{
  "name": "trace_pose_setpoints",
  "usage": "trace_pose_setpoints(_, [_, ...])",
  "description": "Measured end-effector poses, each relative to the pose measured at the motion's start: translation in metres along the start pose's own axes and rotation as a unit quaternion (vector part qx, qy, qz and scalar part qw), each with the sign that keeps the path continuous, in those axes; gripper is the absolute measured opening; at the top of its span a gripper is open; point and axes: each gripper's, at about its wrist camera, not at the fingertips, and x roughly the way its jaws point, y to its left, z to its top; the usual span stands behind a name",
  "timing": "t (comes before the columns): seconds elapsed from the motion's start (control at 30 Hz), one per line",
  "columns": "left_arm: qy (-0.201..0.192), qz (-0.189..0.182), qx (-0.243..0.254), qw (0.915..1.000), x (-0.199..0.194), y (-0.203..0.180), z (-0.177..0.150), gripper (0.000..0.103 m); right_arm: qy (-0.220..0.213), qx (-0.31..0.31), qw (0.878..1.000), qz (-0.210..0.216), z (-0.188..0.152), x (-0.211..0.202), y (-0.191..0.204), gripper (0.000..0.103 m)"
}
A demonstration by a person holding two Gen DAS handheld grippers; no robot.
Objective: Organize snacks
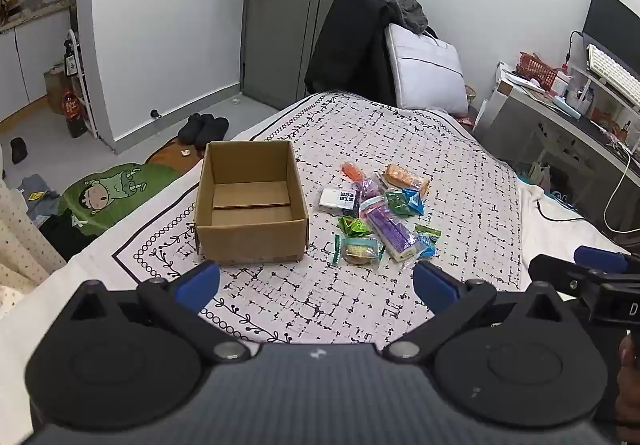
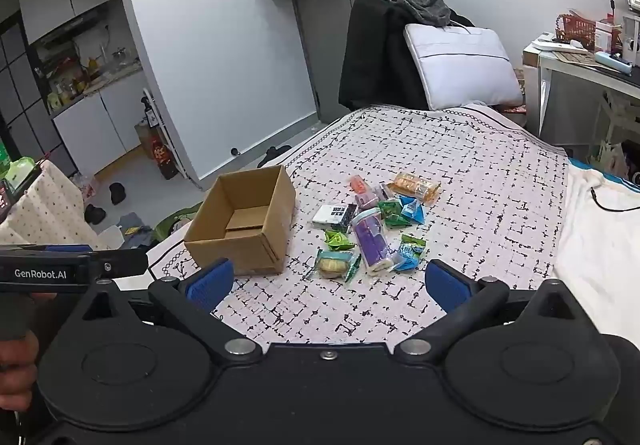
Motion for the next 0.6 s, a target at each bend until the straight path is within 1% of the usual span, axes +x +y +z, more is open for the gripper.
trace_pose_setpoints(0.27, [0.001, 0.001, -0.008, 1.0, 0.003, 0.006, 0.002, 0.103, 0.001, -0.001, 1.0, -0.001, 0.0, 0.001, 0.006, 0.103])
trace_pose_setpoints(0.33, [-0.002, 0.005, -0.001, 1.0, -0.006, 0.005, -0.002, 0.103, 0.002, -0.001, 1.0, -0.001, 0.001, 0.001, 0.007, 0.103])
trace_pose_setpoints(0.6, [-0.002, 0.003, -0.002, 1.0, -0.005, 0.005, -0.002, 0.103, 0.004, -0.013, 1.0, 0.004, 0.0, -0.003, 0.012, 0.103])
